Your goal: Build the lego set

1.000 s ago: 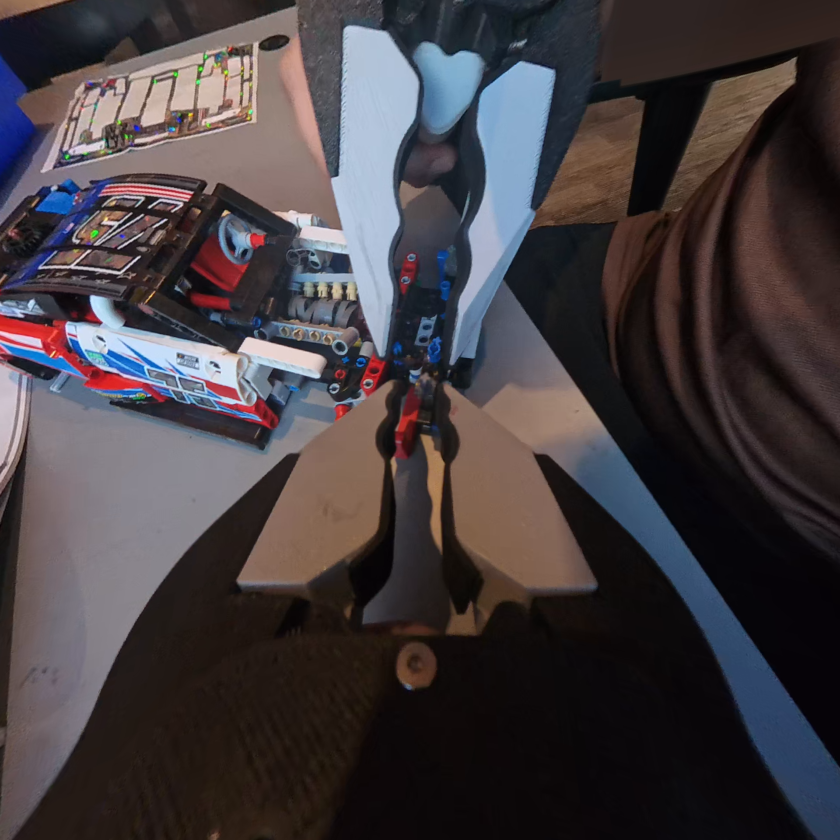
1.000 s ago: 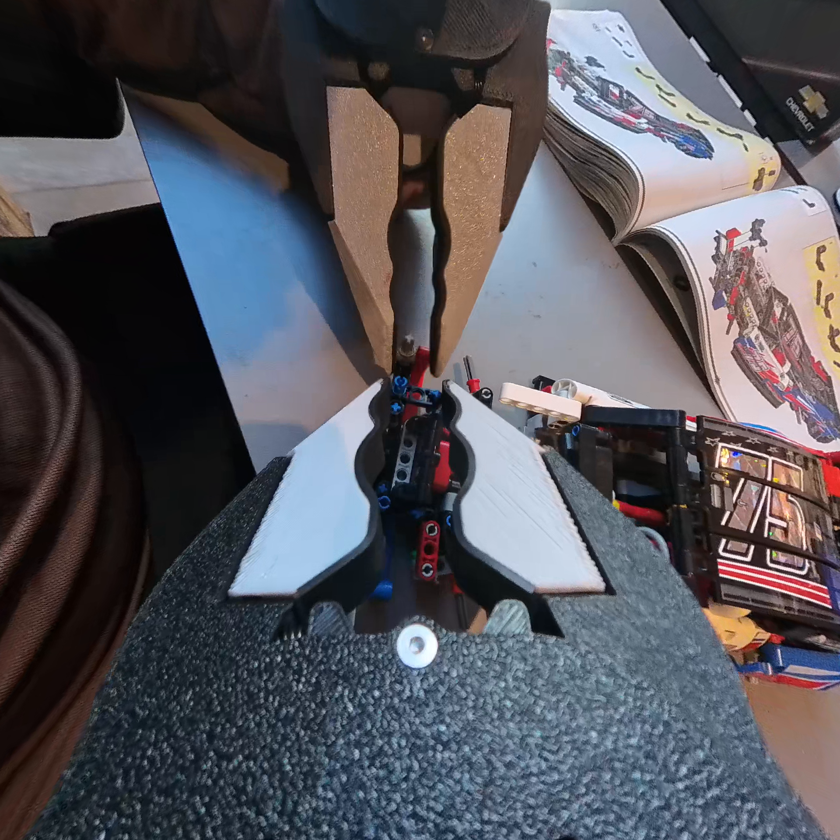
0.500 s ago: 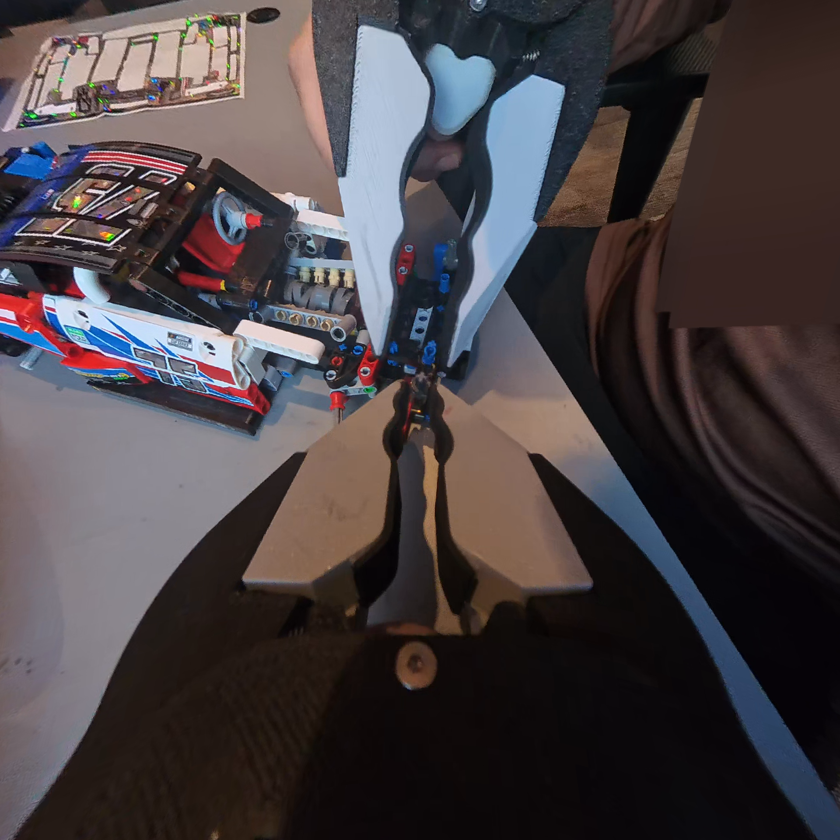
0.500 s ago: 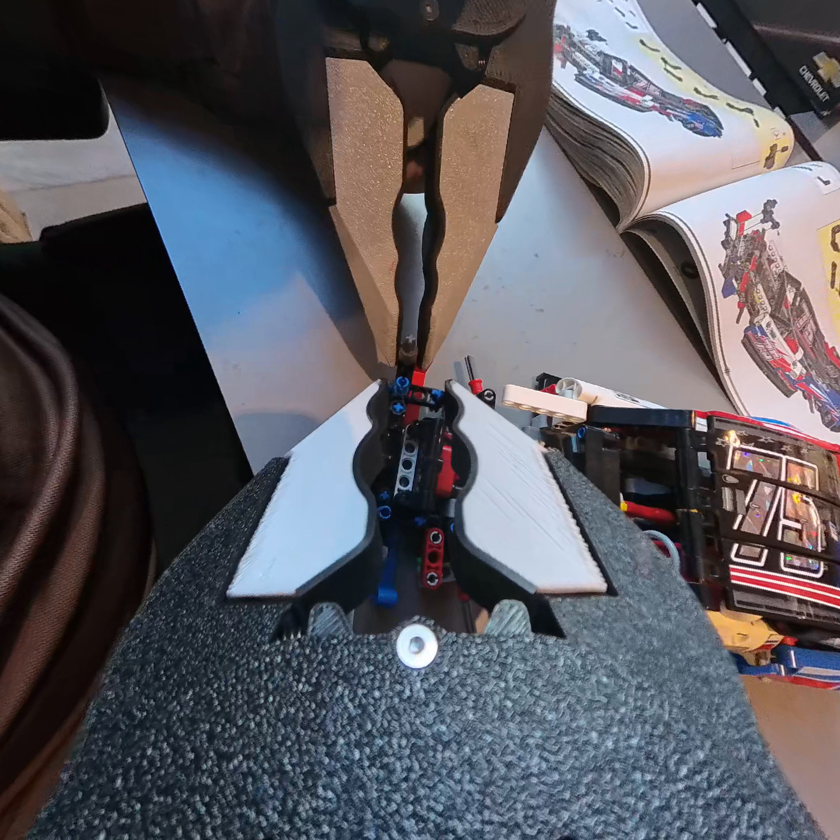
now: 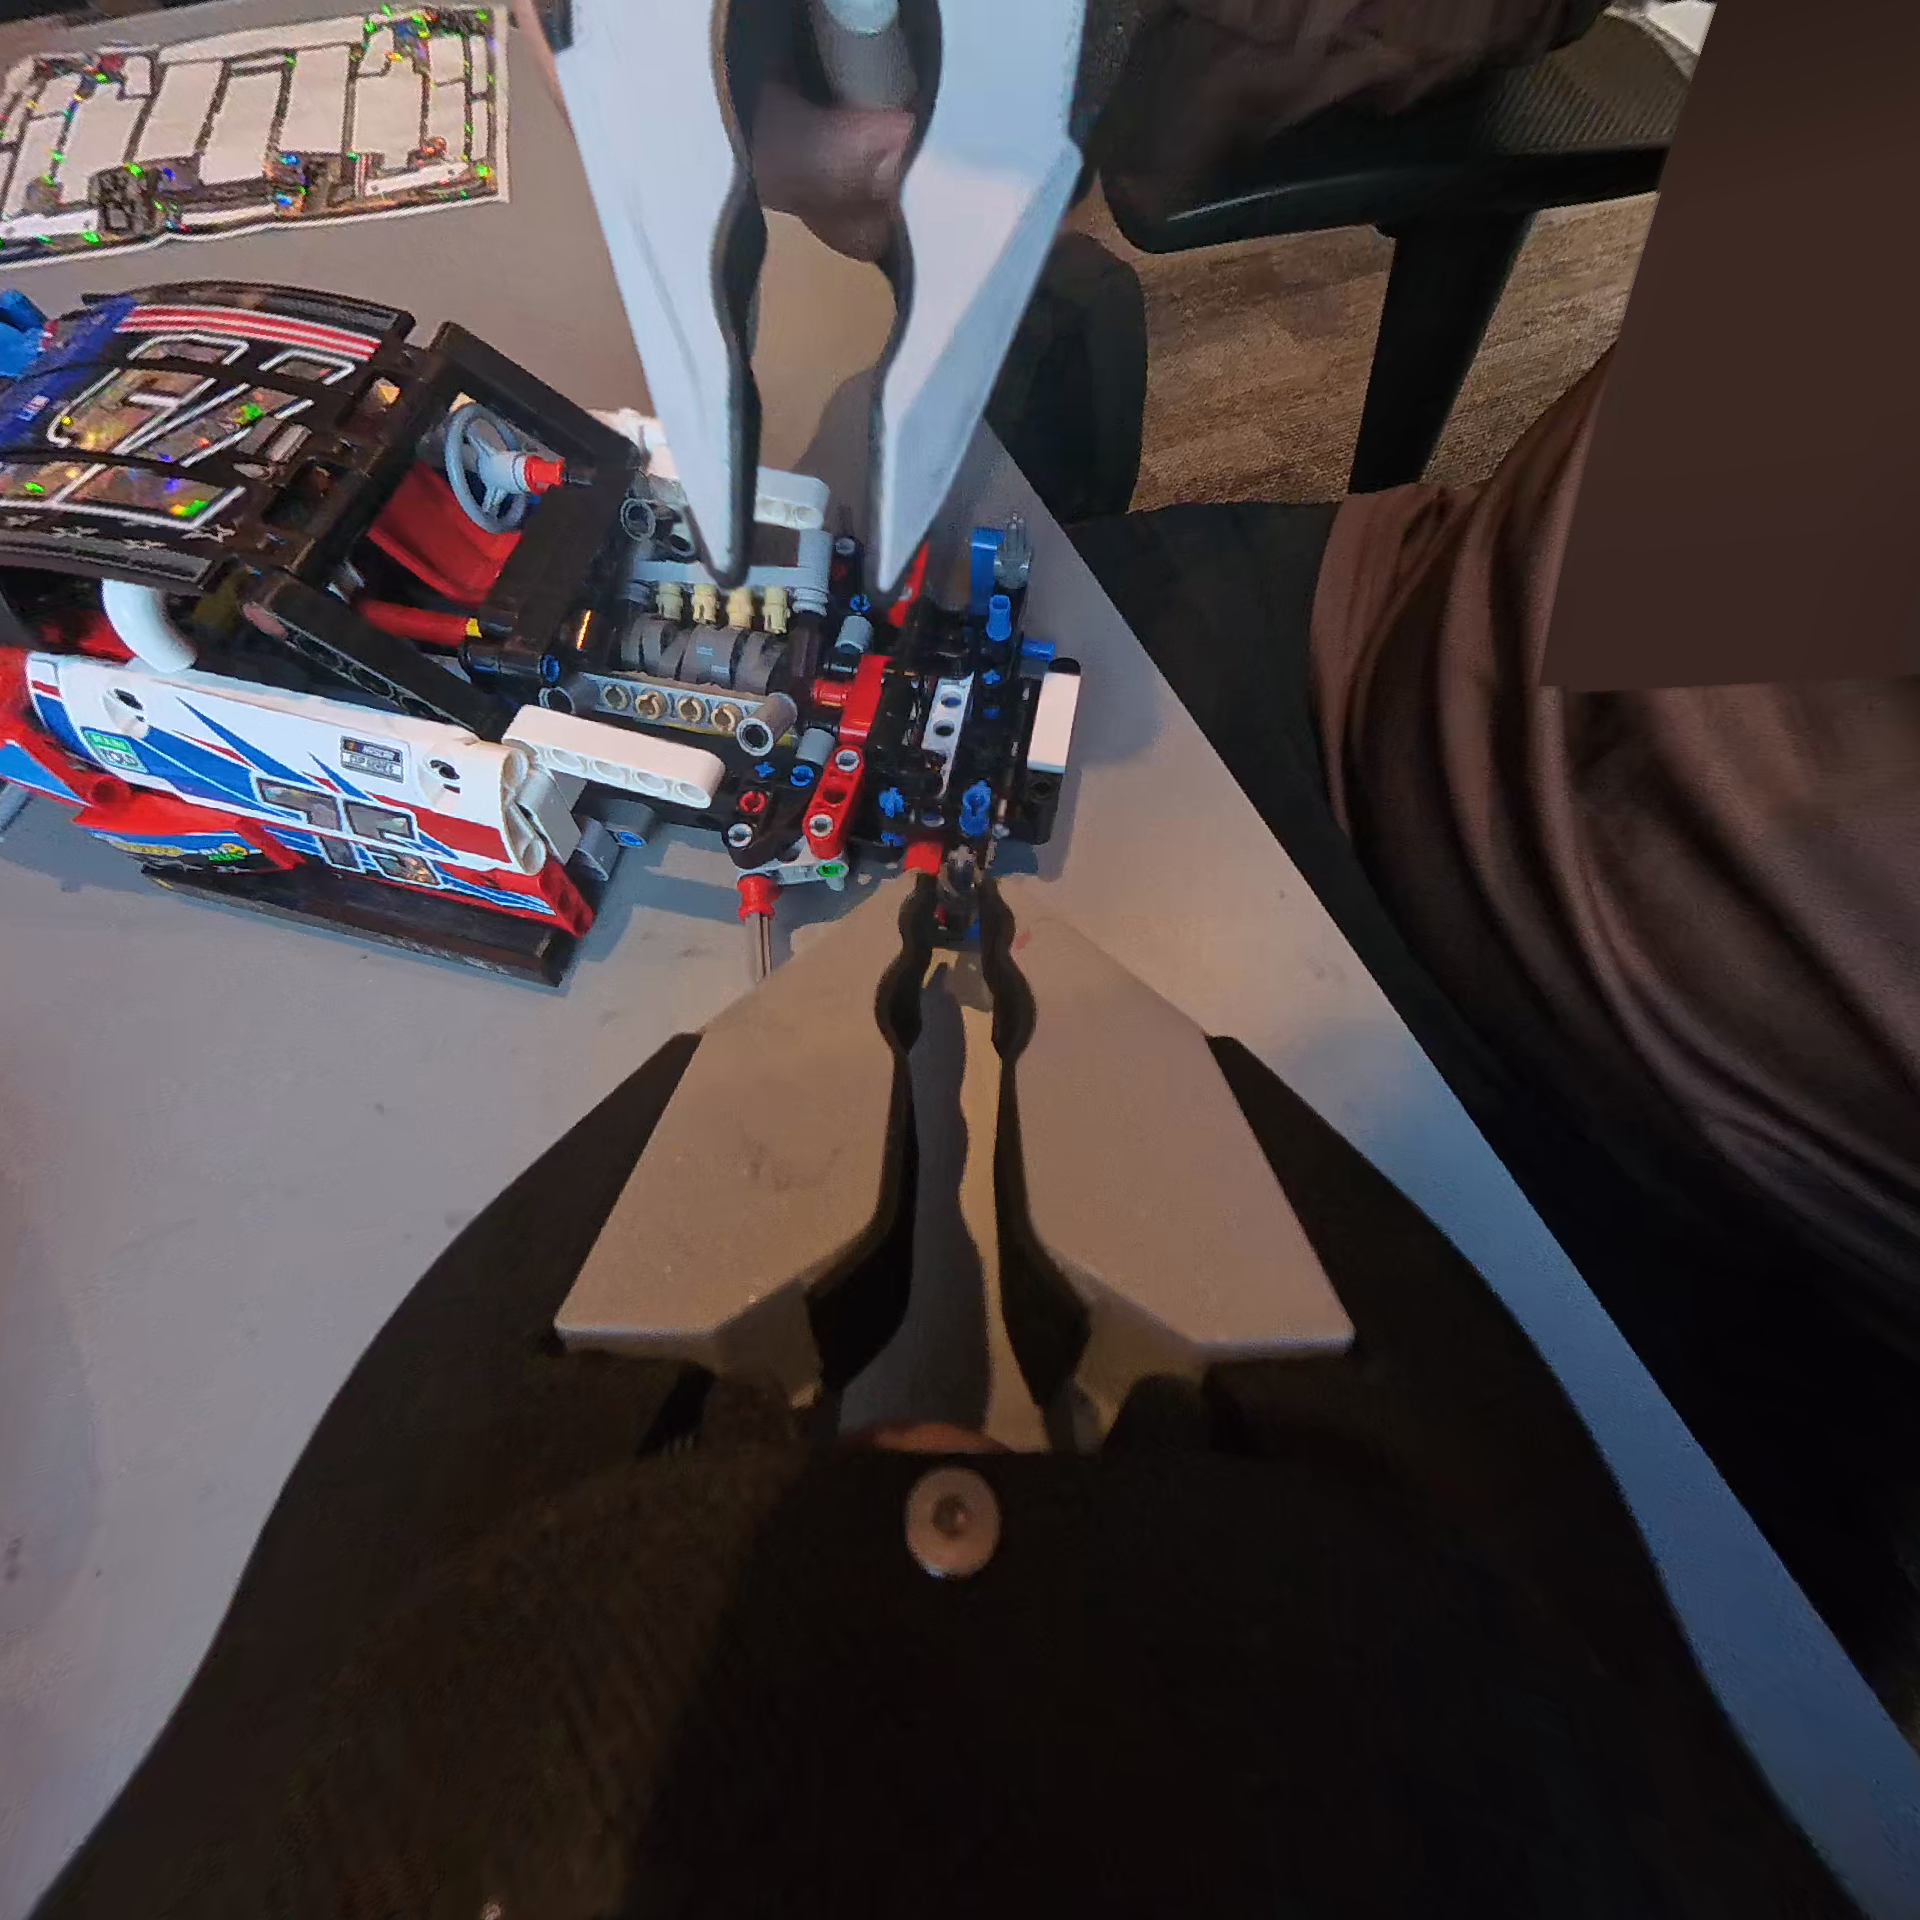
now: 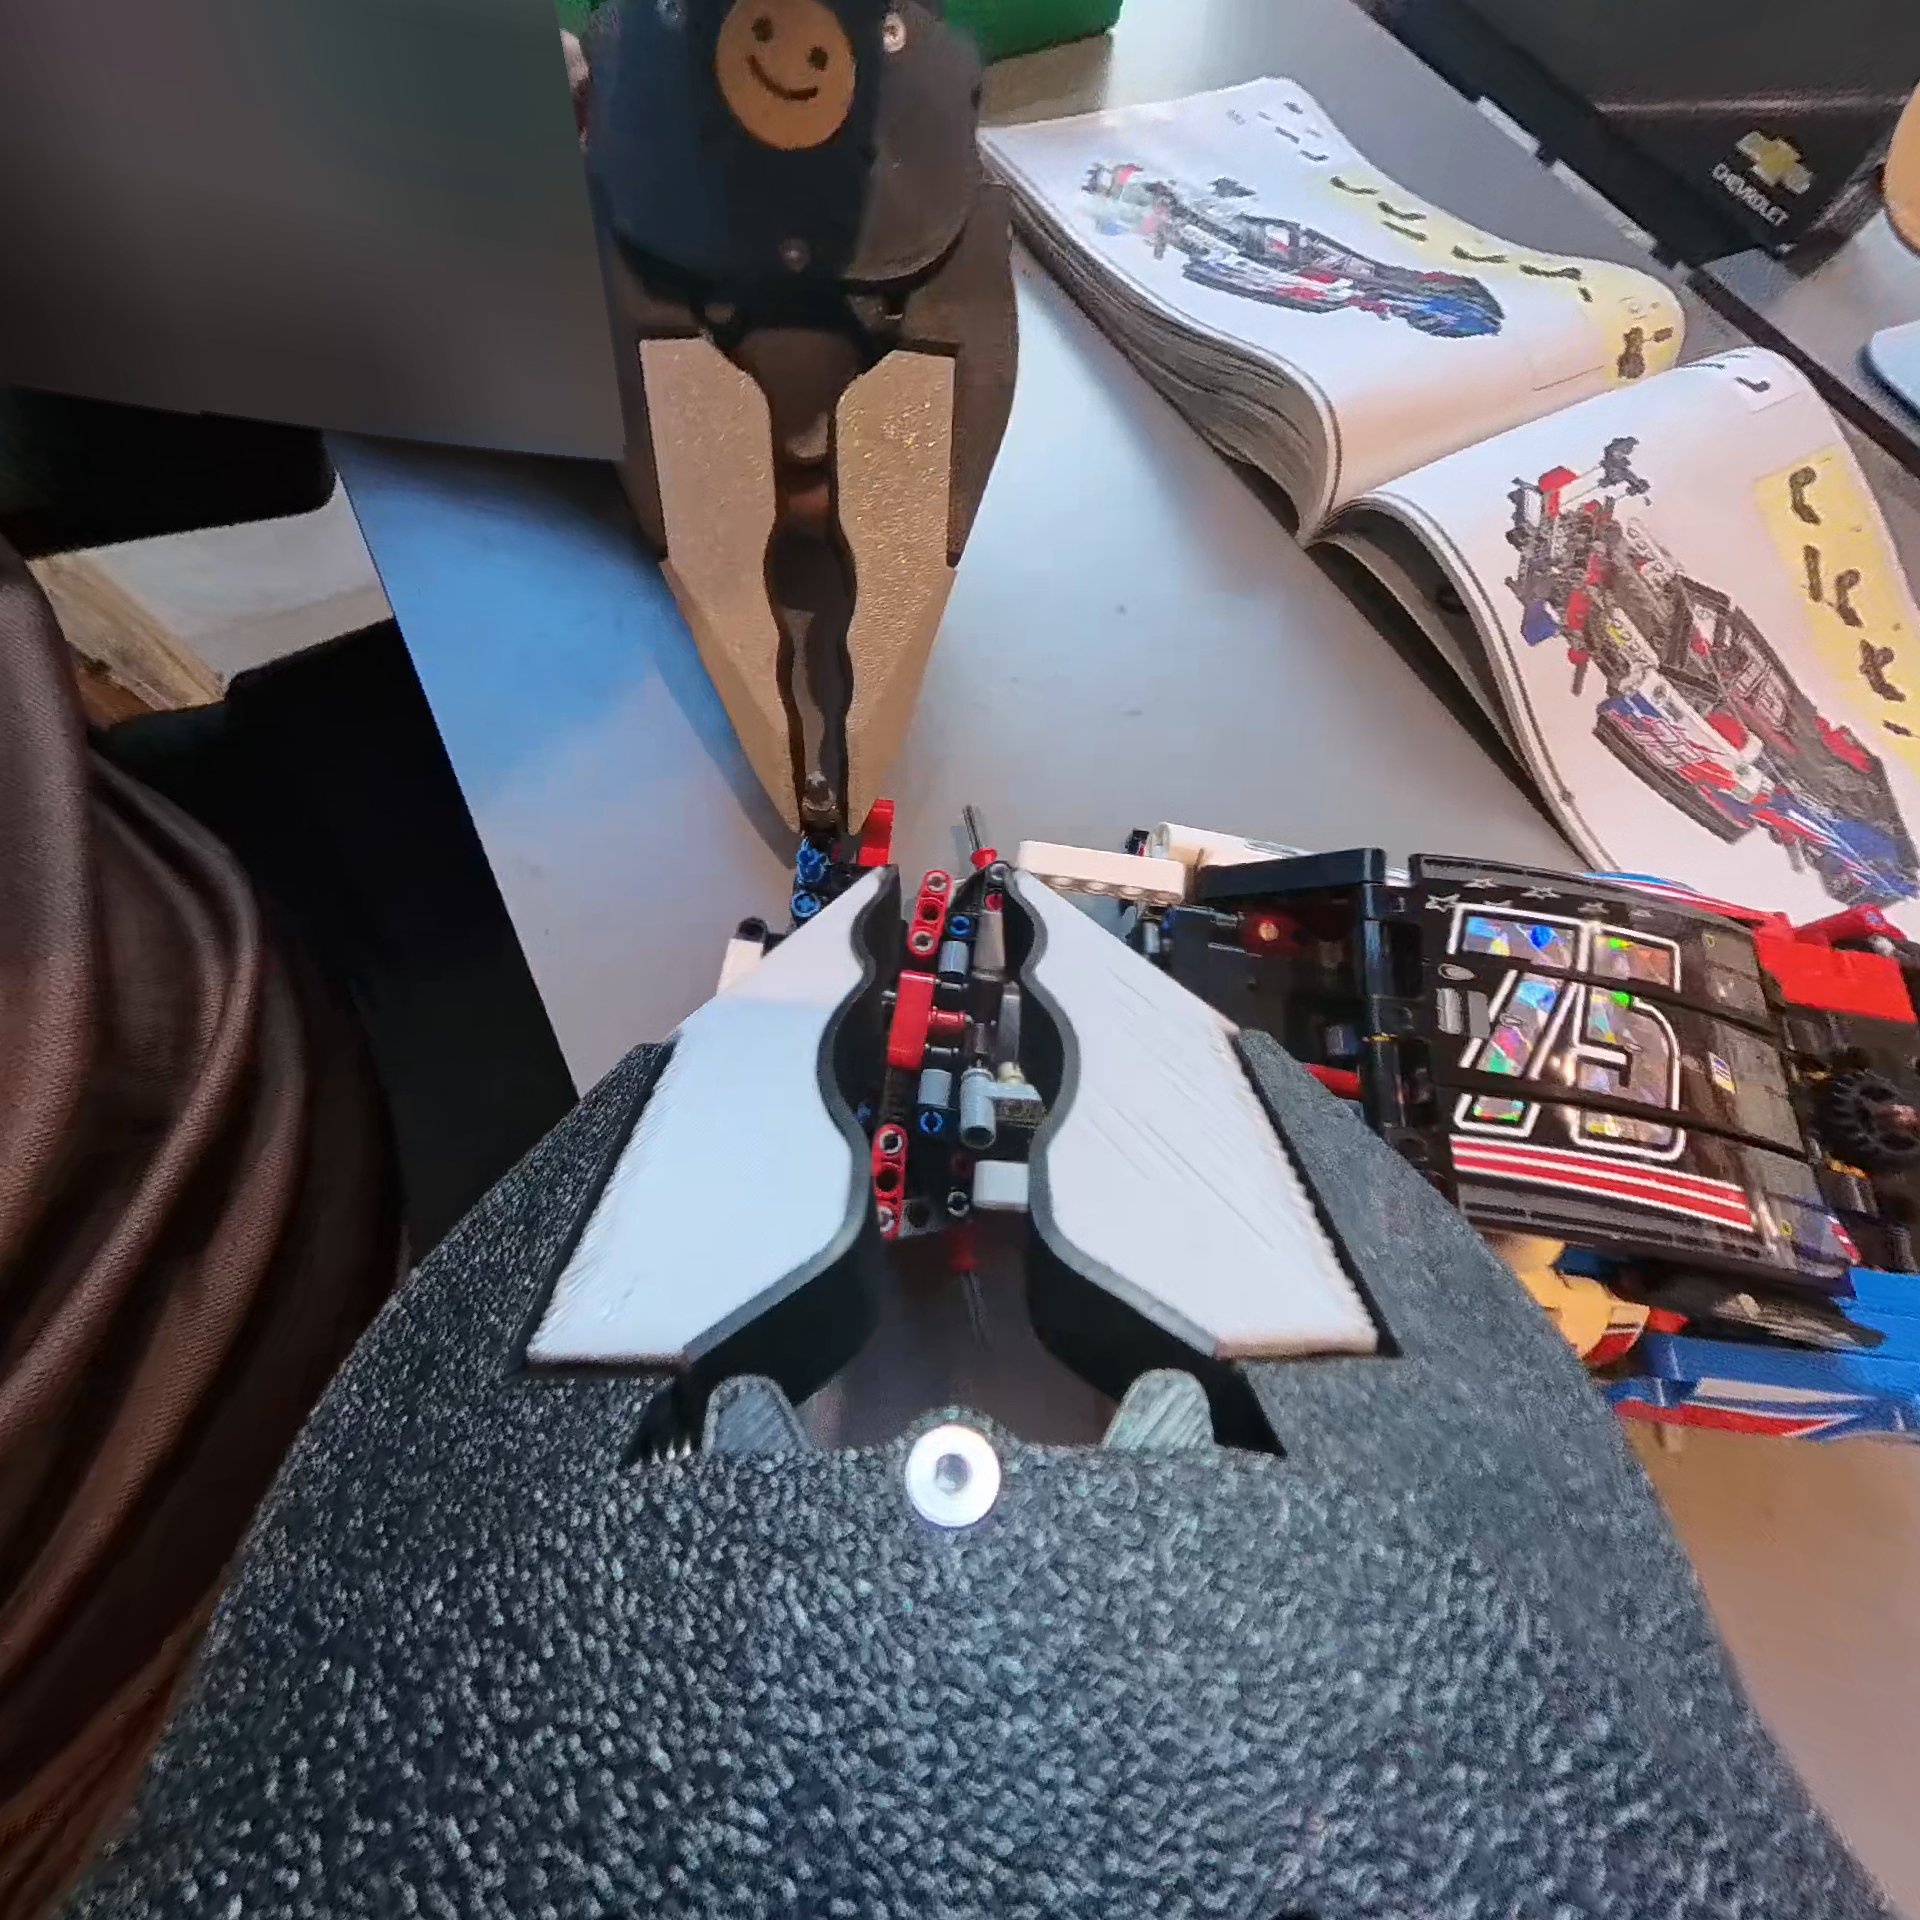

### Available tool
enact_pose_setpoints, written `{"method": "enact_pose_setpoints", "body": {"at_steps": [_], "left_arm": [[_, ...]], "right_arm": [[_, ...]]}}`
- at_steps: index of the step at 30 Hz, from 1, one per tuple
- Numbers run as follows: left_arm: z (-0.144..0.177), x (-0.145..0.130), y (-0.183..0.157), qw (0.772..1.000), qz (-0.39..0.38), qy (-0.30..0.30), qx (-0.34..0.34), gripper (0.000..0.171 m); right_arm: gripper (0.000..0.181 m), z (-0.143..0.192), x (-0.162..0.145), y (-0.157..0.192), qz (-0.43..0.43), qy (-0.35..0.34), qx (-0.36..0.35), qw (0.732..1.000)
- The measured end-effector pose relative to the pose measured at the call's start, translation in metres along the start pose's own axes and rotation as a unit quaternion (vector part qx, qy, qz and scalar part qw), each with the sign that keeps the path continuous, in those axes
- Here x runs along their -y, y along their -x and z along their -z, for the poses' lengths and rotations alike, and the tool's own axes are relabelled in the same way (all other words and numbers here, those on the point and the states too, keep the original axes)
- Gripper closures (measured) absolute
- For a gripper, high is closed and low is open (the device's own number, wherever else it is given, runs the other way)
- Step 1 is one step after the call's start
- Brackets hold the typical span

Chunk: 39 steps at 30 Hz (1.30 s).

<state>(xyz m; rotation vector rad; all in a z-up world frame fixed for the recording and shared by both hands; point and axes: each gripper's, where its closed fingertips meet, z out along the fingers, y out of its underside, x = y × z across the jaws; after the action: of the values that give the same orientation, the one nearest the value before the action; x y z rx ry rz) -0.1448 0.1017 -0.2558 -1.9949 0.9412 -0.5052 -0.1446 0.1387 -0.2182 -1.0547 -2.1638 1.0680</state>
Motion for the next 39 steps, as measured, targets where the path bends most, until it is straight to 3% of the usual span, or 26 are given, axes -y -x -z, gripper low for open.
{"method": "enact_pose_setpoints", "body": {"at_steps": [10, 12, 15, 27, 39], "left_arm": [[-0.009, -0.001, 0.0, 1.0, -0.006, 0.017, 0.001, 0.167], [-0.009, -0.001, 0.001, 1.0, -0.002, 0.017, -0.001, 0.167], [-0.01, 0.0, 0.001, 1.0, -0.003, 0.017, -0.003, 0.167], [-0.011, 0.0, 0.001, 1.0, -0.006, 0.018, -0.005, 0.167], [-0.011, -0.001, 0.004, 1.0, 0.0, 0.02, -0.001, 0.166]], "right_arm": [[0.165, -0.005, -0.007, 0.001, 0.009, 0.014, 0.009, 1.0], [0.178, -0.004, -0.005, 0.001, 0.019, 0.01, 0.009, 1.0], [0.181, -0.005, -0.002, 0.006, 0.035, 0.012, 0.018, 0.999], [0.181, -0.023, -0.028, 0.03, 0.1, 0.148, 0.019, 0.984], [0.181, -0.023, -0.029, 0.029, 0.077, 0.158, 0.003, 0.984]]}}
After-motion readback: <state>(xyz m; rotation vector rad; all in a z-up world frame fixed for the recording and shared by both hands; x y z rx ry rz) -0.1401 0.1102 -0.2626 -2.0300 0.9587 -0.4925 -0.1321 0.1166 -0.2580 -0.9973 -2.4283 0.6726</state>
